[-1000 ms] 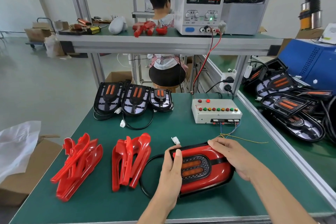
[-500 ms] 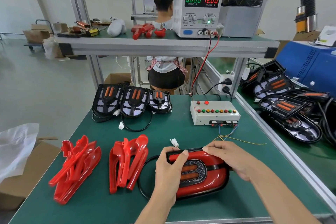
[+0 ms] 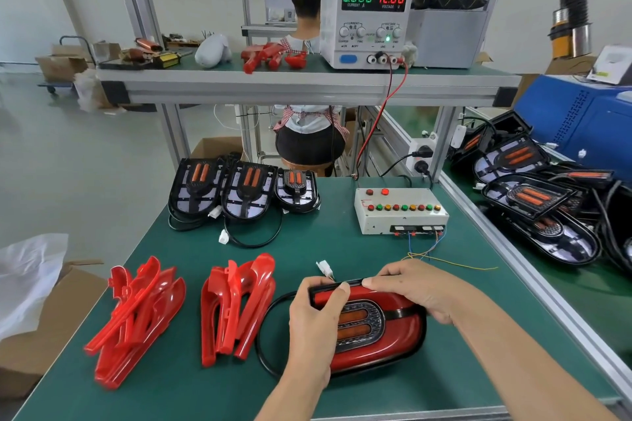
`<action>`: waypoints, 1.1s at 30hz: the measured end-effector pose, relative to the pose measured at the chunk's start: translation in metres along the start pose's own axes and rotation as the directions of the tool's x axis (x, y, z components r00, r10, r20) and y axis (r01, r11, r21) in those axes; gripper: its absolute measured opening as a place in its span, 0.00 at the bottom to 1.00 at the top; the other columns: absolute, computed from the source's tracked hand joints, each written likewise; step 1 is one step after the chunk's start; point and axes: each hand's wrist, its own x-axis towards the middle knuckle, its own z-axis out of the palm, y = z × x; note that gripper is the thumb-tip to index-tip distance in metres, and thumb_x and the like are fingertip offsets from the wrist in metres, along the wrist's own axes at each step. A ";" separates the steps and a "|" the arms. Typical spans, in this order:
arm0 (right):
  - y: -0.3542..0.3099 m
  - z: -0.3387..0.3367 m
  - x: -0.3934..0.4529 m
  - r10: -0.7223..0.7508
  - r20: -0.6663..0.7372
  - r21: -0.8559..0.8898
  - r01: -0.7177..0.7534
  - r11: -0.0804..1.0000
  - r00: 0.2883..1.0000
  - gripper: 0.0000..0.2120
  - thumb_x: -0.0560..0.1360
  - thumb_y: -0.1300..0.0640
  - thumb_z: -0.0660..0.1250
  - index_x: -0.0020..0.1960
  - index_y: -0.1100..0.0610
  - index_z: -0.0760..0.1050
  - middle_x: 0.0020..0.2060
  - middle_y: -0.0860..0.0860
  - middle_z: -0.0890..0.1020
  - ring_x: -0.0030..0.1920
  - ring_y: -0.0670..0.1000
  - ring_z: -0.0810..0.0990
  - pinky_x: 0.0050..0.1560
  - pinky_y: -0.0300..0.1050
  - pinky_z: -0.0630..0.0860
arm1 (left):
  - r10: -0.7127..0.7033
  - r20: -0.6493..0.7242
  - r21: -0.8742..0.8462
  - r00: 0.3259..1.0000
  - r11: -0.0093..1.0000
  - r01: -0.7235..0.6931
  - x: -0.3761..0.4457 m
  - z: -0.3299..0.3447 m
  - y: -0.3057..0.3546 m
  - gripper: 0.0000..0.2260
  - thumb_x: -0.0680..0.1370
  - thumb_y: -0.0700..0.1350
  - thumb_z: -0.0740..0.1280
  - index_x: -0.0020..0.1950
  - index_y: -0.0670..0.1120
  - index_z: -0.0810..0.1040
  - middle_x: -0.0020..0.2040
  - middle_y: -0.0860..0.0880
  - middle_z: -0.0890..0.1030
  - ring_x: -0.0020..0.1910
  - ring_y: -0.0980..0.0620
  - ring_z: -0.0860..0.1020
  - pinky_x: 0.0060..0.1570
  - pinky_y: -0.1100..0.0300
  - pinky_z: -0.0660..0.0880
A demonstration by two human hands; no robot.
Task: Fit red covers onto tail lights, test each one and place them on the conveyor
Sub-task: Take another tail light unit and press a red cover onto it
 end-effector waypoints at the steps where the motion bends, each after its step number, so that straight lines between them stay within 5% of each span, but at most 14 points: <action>1: -0.001 0.000 0.000 0.002 0.000 0.002 -0.002 1.000 1.000 0.26 0.57 0.39 0.81 0.47 0.55 0.85 0.43 0.54 0.88 0.44 0.55 0.88 0.43 0.47 0.84 | 0.000 -0.002 0.001 1.000 1.000 0.000 0.000 0.000 0.000 0.07 0.75 0.47 0.77 0.45 0.56 0.81 0.45 0.46 0.87 0.43 0.42 0.87 0.42 0.42 0.85; 10: -0.001 0.003 -0.001 0.019 -0.039 0.036 -0.018 0.999 0.999 0.19 0.67 0.47 0.81 0.50 0.60 0.84 0.43 0.57 0.88 0.46 0.59 0.87 0.49 0.57 0.85 | 0.006 -0.002 0.005 1.000 1.000 -0.006 0.000 0.001 0.002 0.06 0.75 0.46 0.77 0.45 0.54 0.81 0.44 0.45 0.87 0.42 0.41 0.87 0.39 0.45 0.85; 16: 0.002 0.011 -0.005 -0.013 -0.087 0.084 0.020 0.996 0.996 0.20 0.65 0.43 0.81 0.47 0.57 0.84 0.41 0.55 0.88 0.41 0.55 0.88 0.41 0.50 0.85 | -0.014 -0.001 0.000 1.000 1.000 0.014 0.000 0.001 0.003 0.06 0.75 0.48 0.77 0.45 0.55 0.81 0.44 0.45 0.87 0.42 0.42 0.87 0.38 0.47 0.84; 22: 0.008 0.019 -0.009 -0.113 -0.184 0.008 0.117 0.993 0.976 0.22 0.72 0.33 0.71 0.47 0.51 0.85 0.42 0.47 0.88 0.45 0.47 0.87 0.53 0.49 0.82 | -0.052 -0.003 -0.038 0.999 0.998 0.052 0.000 0.000 0.004 0.06 0.75 0.50 0.77 0.44 0.55 0.81 0.44 0.43 0.87 0.42 0.40 0.87 0.38 0.45 0.84; 27: 0.027 0.010 -0.021 -0.134 -0.152 0.338 0.179 0.924 0.979 0.16 0.77 0.46 0.68 0.60 0.54 0.82 0.53 0.51 0.87 0.57 0.53 0.85 0.58 0.45 0.79 | -0.114 0.013 -0.113 0.993 0.987 0.114 0.002 -0.004 0.006 0.06 0.75 0.50 0.77 0.44 0.54 0.81 0.44 0.41 0.87 0.41 0.37 0.87 0.35 0.47 0.83; 33: 0.041 0.028 -0.021 -0.150 -0.232 0.536 0.255 0.805 0.961 0.13 0.78 0.54 0.69 0.61 0.53 0.82 0.55 0.55 0.86 0.53 0.55 0.86 0.52 0.47 0.82 | -0.119 0.018 -0.116 0.993 0.986 0.120 0.002 -0.005 0.005 0.06 0.75 0.51 0.77 0.45 0.54 0.81 0.45 0.41 0.87 0.41 0.37 0.87 0.36 0.47 0.83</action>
